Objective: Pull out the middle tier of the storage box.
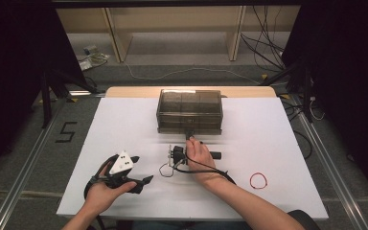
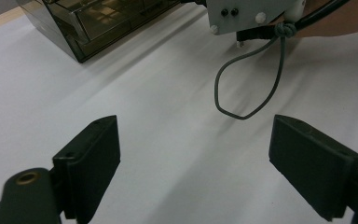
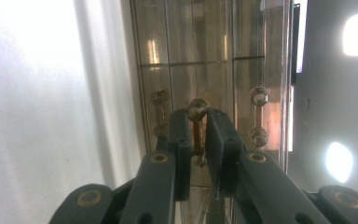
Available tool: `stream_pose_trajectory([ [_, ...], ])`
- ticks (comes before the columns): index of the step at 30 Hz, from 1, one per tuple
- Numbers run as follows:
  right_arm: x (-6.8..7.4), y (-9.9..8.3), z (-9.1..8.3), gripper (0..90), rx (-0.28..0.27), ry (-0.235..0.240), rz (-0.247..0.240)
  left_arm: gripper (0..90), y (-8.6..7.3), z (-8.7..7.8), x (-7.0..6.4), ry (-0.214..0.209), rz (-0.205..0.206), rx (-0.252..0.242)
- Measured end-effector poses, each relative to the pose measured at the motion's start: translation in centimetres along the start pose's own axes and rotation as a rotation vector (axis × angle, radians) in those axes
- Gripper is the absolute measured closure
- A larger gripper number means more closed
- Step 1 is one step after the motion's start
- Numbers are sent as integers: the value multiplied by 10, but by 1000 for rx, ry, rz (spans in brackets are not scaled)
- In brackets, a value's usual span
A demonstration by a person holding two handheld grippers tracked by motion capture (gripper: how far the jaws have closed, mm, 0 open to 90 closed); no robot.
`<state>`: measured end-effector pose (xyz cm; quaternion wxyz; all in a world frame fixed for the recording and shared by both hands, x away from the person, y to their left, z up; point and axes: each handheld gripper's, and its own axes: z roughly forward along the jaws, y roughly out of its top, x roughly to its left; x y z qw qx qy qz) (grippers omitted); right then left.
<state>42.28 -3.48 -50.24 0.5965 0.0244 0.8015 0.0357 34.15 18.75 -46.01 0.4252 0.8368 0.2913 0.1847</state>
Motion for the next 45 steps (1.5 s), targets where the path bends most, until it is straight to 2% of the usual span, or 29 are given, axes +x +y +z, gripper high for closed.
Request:
stream_pose_trajectory([
  [7, 1, 1, -1, 807, 1, 6, 7, 163, 0, 0, 0, 1, 1, 0],
  [11, 0, 1, -2, 797, 5, 25, 18, 163, 0, 0, 0, 1, 1, 0],
  [15, -5, 0, -5, 724, 7, 48, 43, 163, 0, 0, 0, 2, 2, 1],
  [16, -7, 0, -5, 715, -7, 44, 44, 163, 0, 1, 0, 1, 2, 1],
  [18, -10, 0, -7, 685, -8, 65, 65, 163, 0, 1, 0, 2, 2, 1],
  [20, -12, -1, -9, 645, 10, 100, 69, 163, 0, 1, 0, 2, 2, 1],
  [24, -19, -6, -10, 571, -38, 161, 83, 163, 0, 1, 0, 1, 1, 0],
  [26, -26, -10, -11, 549, -50, 230, 104, 162, 0, 1, 0, 0, -1, 0],
  [28, -35, -15, -10, 543, -80, 296, 98, 162, 0, 1, 0, 0, -3, -2],
  [32, -50, -28, -8, 538, -91, 375, 82, 162, 0, 1, 0, 0, -1, -2],
  [36, -64, -40, -1, 535, -76, 424, 93, 162, 0, 1, 1, 2, -10, -7],
  [38, -70, -45, 2, 534, -72, 445, 79, 162, 0, 1, 1, 2, -9, -7],
  [45, -85, -57, 12, 532, -57, 510, 113, 162, 0, 0, 1, 1, -2, -3],
])
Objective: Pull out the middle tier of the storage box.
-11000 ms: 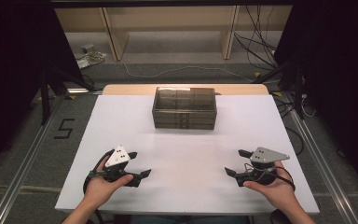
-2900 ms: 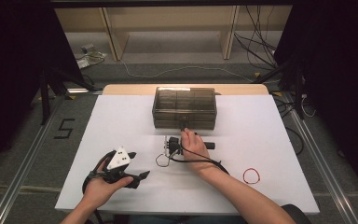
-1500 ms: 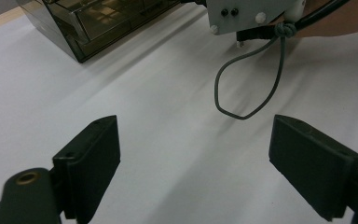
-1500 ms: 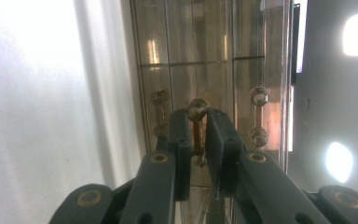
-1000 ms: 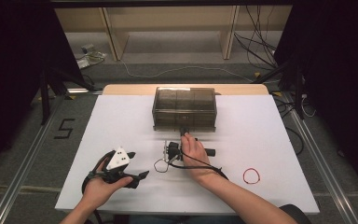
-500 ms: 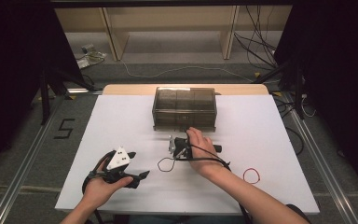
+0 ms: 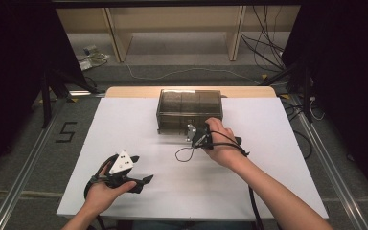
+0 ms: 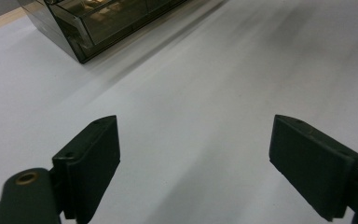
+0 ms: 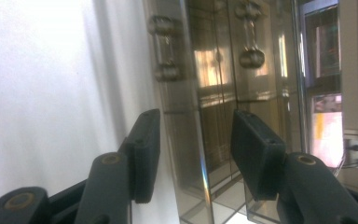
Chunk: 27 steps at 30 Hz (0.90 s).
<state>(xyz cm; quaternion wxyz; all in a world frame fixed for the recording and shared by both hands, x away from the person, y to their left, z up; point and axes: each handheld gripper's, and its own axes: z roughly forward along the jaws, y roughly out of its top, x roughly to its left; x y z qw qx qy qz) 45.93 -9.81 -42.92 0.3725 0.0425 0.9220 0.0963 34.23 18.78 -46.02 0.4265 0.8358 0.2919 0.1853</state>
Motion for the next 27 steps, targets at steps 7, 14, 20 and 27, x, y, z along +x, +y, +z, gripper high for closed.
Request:
stream_pose_trajectory([
  [7, -15, -11, 6, 595, 37, 90, 31, 162, 0, 0, 0, 1, 1, 1],
  [14, -27, -21, 14, 693, 58, 201, 28, 162, 0, 1, 0, -3, 2, 0],
  [20, -37, -26, 20, 765, 70, 299, 20, 162, 0, 1, -1, -5, 1, -1],
  [27, -45, -27, 21, 814, 55, 387, 15, 162, 0, 1, -1, -8, 5, 0],
])
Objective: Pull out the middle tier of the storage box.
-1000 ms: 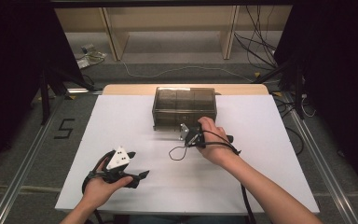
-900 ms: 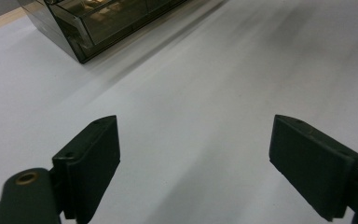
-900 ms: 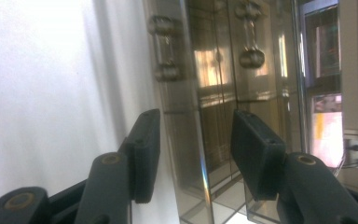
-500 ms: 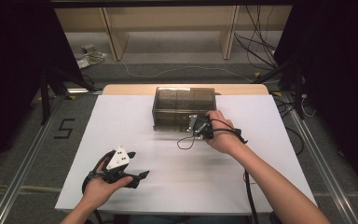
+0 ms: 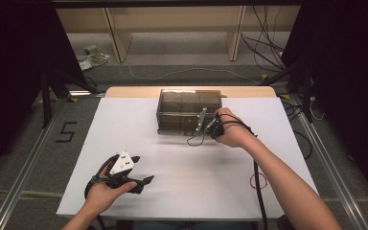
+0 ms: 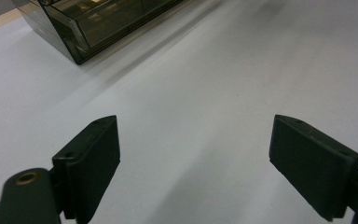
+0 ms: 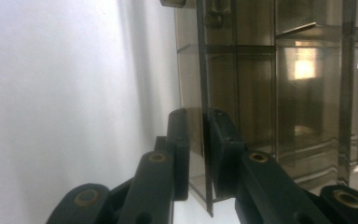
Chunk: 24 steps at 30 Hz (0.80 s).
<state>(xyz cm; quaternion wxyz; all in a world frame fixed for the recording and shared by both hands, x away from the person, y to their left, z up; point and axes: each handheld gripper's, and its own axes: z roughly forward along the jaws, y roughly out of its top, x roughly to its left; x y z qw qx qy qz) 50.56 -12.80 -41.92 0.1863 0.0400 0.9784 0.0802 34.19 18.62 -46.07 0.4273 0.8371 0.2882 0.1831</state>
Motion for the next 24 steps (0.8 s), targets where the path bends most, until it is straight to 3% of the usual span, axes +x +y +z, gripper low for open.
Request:
stream_pose_trajectory([
  [6, -5, -3, 0, 840, -43, 74, 21, 161, 0, 0, 0, -2, 2, 1],
  [10, -6, -4, -2, 850, -41, 113, 28, 161, 0, 0, 0, -3, 0, 1],
  [24, -6, -8, -4, 861, -85, 152, 28, 161, 0, 0, 0, -3, -1, 1],
])
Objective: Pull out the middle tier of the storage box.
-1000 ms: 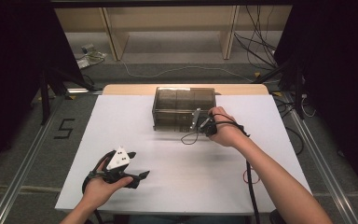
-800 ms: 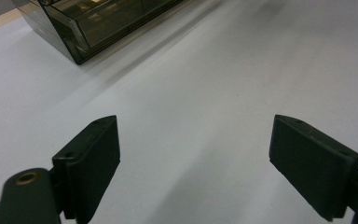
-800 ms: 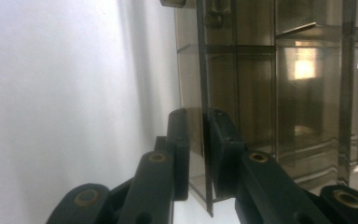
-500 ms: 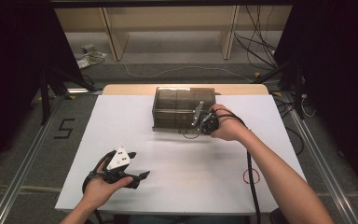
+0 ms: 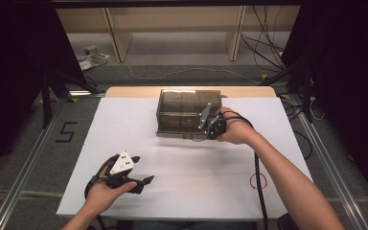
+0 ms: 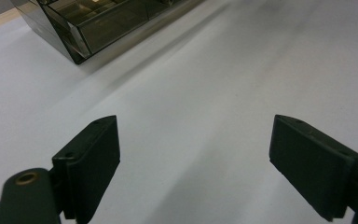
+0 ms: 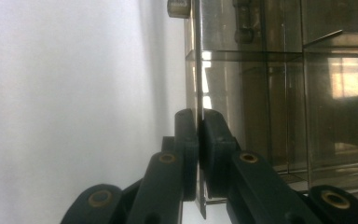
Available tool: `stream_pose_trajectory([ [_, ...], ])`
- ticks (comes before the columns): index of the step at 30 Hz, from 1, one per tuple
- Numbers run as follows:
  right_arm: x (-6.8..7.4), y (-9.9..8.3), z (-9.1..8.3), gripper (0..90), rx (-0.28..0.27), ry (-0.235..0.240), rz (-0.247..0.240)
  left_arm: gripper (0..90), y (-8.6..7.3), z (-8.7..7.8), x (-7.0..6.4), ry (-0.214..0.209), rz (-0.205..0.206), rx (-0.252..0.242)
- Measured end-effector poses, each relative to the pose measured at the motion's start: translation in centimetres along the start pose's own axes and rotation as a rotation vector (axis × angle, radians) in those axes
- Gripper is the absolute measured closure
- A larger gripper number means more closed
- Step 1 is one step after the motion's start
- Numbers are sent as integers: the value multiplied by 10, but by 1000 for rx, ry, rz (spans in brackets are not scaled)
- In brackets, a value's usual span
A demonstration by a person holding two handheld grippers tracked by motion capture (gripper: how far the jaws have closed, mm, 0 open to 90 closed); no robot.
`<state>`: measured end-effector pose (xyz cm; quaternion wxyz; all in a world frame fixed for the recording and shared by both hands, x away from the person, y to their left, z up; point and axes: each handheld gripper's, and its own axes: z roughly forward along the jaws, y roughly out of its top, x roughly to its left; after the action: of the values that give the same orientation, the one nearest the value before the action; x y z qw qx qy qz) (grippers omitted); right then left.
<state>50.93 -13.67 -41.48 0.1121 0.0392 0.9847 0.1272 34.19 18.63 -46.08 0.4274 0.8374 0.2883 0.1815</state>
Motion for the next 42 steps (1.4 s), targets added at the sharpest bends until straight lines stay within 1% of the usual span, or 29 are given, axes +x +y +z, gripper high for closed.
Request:
stream_pose_trajectory([
  [1, 0, 0, 0, 861, -4, 0, -11, 161, 0, 0, 0, 0, 0, 0],
  [7, 2, -2, -1, 866, -13, 22, -2, 161, 0, 0, 0, -1, 0, 0],
  [10, 3, -3, -2, 867, -12, 31, -7, 161, 0, 0, 0, -1, 0, 0],
  [13, 3, -3, -2, 869, -11, 40, -15, 161, 0, 0, 0, -2, -1, 1],
  [19, 4, -5, -2, 870, -19, 41, -36, 161, 0, 0, 0, -2, 0, 0],
  [21, 5, -5, -3, 870, -15, 50, -33, 161, 0, 0, 0, -3, 3, 2],
  [23, 5, -6, -3, 870, -17, 52, -45, 161, 0, 0, 0, -2, 1, 1],
  [24, 5, -6, -3, 870, -25, 47, -44, 161, 0, 0, 0, -1, 1, 1],
  [26, 7, -6, -4, 870, -19, 53, -37, 161, 0, 0, 0, -2, -2, 1],
  [28, 7, -6, -4, 871, -19, 55, -47, 161, 0, 0, 0, -1, -2, 1],
  [29, 8, -6, -4, 871, -18, 56, -35, 161, 0, 0, 0, -1, -2, 1],
  [32, 8, -7, -4, 872, -27, 57, -44, 161, 0, 0, 0, -3, 1, 1],
  [34, 10, -8, -4, 873, -25, 64, -40, 161, 0, 0, 0, -1, -1, 1],
  [35, 10, -8, -4, 873, -23, 65, -45, 161, 0, 0, 0, 0, -2, 1],
  [37, 10, -8, -4, 872, -29, 61, -46, 161, 0, 0, 0, 0, -2, 2],
  [40, 11, -8, -5, 873, -30, 66, -38, 161, 0, 0, 0, 0, -2, 1],
  [42, 11, -8, -5, 873, -27, 71, -43, 161, 0, 0, 0, 0, -2, 1],
])
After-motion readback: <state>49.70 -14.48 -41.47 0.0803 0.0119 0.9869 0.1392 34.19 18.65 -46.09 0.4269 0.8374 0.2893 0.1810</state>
